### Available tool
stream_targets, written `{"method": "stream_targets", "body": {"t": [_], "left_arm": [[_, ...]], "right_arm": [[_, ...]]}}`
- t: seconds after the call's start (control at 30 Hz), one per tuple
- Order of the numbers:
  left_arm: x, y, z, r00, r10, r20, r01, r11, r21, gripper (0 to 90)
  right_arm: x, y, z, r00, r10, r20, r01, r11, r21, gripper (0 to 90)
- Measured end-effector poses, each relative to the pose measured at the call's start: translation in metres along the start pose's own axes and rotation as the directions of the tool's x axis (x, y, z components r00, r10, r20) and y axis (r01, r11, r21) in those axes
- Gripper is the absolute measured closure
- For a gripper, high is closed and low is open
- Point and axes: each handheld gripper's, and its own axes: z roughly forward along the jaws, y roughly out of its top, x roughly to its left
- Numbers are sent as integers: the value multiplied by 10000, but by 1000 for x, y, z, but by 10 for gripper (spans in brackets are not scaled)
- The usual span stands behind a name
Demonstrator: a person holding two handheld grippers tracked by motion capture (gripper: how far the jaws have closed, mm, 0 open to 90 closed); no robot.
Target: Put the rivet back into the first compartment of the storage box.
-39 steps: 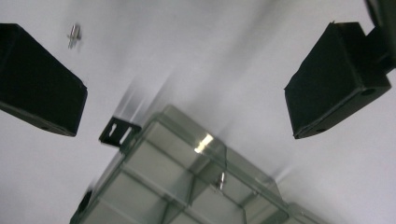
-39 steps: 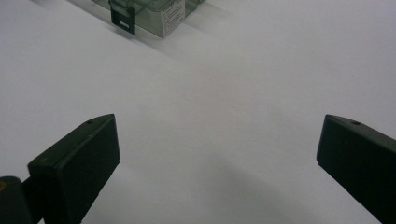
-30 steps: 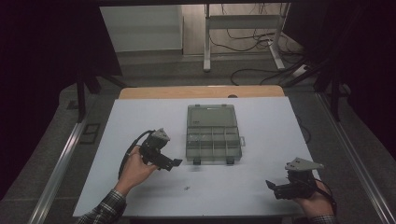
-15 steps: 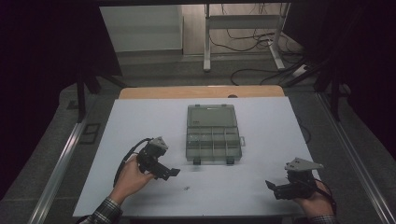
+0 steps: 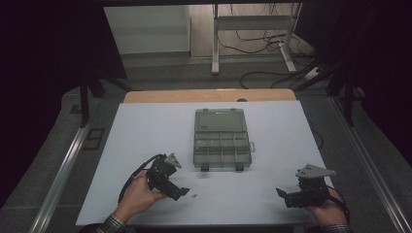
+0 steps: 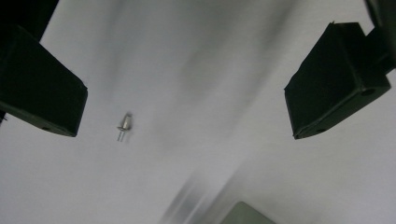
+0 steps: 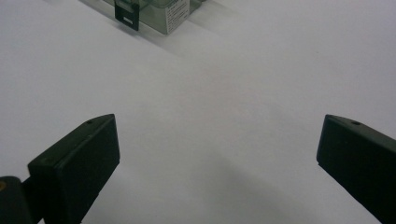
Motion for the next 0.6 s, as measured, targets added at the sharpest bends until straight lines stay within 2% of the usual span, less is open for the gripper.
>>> {"method": "stream_targets", "body": {"t": [0.17, 0.27, 0.33, 0.5, 0.6], "left_arm": [[-8, 7, 7, 9998, 120, 132, -121, 9999, 96, 12], [-11, 12, 11, 9979, 639, 131, -644, 9966, 512, 39], [-14, 16, 14, 9974, 722, 58, -725, 9951, 678, 59], [-17, 20, 18, 9945, 923, 504, -963, 9918, 843, 211], [-19, 21, 21, 9922, 1099, 590, -1154, 9882, 1005, 314]], "right_arm": [[0, 0, 0, 10000, -9, -9, 9, 10000, 26, 0], [0, 0, 1, 10000, -17, -12, 17, 10000, 32, 0], [0, 0, 1, 10000, -24, -20, 24, 10000, 35, 0], [0, 0, 1, 10000, -32, -50, 33, 10000, 66, 0], [0, 0, 1, 10000, -36, -53, 36, 10000, 78, 0]]}}
